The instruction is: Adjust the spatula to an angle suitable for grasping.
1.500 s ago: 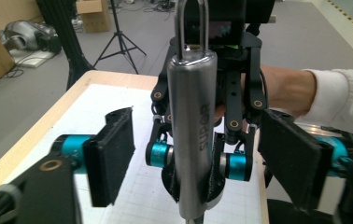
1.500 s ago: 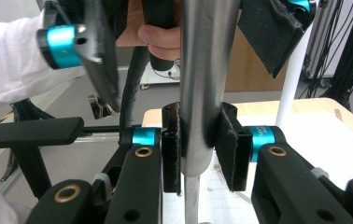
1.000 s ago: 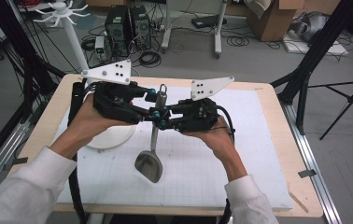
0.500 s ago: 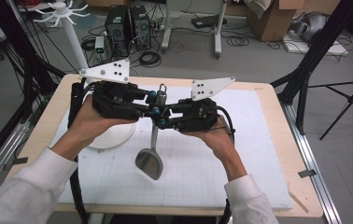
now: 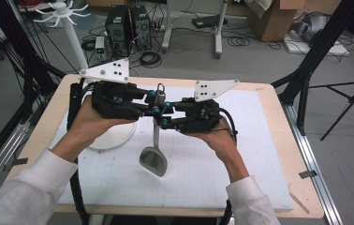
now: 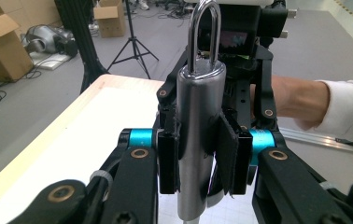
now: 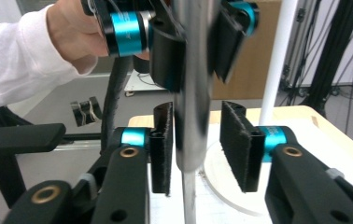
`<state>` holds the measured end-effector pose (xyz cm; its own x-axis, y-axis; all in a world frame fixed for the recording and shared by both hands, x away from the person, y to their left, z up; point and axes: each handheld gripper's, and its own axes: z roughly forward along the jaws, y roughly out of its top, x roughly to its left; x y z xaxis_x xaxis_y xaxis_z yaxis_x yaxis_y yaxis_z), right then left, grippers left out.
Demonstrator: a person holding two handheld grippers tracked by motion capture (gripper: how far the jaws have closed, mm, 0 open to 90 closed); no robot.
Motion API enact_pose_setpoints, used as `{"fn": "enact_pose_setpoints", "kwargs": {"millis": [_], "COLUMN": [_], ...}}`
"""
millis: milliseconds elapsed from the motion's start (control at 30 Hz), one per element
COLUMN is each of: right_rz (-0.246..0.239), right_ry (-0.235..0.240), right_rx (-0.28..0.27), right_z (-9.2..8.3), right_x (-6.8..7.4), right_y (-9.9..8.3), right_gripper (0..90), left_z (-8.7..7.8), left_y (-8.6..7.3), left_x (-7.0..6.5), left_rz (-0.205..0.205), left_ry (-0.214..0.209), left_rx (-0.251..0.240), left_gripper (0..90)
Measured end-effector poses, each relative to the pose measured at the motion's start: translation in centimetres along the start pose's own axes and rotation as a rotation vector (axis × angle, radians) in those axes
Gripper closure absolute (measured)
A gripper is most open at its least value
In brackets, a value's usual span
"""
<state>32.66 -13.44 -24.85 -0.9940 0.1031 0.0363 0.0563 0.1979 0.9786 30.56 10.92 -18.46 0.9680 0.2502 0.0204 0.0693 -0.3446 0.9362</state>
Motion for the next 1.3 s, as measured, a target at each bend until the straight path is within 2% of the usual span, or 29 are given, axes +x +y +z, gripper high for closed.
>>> {"fn": "enact_pose_setpoints", "kwargs": {"millis": [167, 333, 400, 567, 733, 833, 900, 933, 967, 1100, 1300], "right_rz": [0.011, 0.018, 0.039, 0.056, 0.043, 0.029, 0.022, 0.034, 0.022, 0.04, 0.051], "right_ry": [-0.023, -0.078, -0.117, -0.177, -0.229, -0.252, -0.268, -0.269, -0.274, -0.335, -0.366], "right_rx": [-0.007, 0.004, 0.005, 0.01, 0.041, 0.05, 0.054, 0.051, 0.049, 0.048, 0.036], "right_z": [-0.9, -2.0, -2.5, -3.9, -5.1, -5.9, -6.4, -6.7, -7.1, -8.6, -10.3], "right_x": [0.1, 0.2, 0.2, 0.3, 0.6, 0.8, 0.9, 1.0, 1.0, 1.2, 1.6], "right_y": [-0.4, -1.0, -1.3, -2.0, -3.0, -3.5, -3.9, -4.1, -4.3, -5.3, -6.9], "right_gripper": [59.1, 44.7, 38.7, 24.3, 10.2, 8.2, 0.3, 0.2, 0.2, 0.2, 0.2], "left_z": [-0.5, -1.0, -1.1, -1.6, -2.3, -2.6, -2.9, -3.1, -3.3, -4.1, -5.2], "left_y": [0.0, -0.2, -0.2, -0.4, -0.6, -0.8, -0.9, -0.9, -1.0, -1.3, -1.6], "left_x": [0.0, 0.1, 0.2, 0.3, 0.4, 0.5, 0.6, 0.7, 0.7, 0.8, 1.0], "left_rz": [-0.005, -0.017, -0.018, -0.021, -0.03, -0.029, -0.027, -0.03, -0.032, -0.038, -0.042], "left_ry": [0.022, 0.041, 0.045, 0.055, 0.063, 0.068, 0.072, 0.076, 0.079, 0.095, 0.111], "left_rx": [0.006, 0.009, 0.011, 0.007, 0.005, 0.013, 0.017, 0.014, 0.014, 0.011, 0.013], "left_gripper": [71.9, 71.9, 71.9, 72.0, 72.0, 72.0, 72.0, 72.0, 72.0, 72.0, 72.1]}}
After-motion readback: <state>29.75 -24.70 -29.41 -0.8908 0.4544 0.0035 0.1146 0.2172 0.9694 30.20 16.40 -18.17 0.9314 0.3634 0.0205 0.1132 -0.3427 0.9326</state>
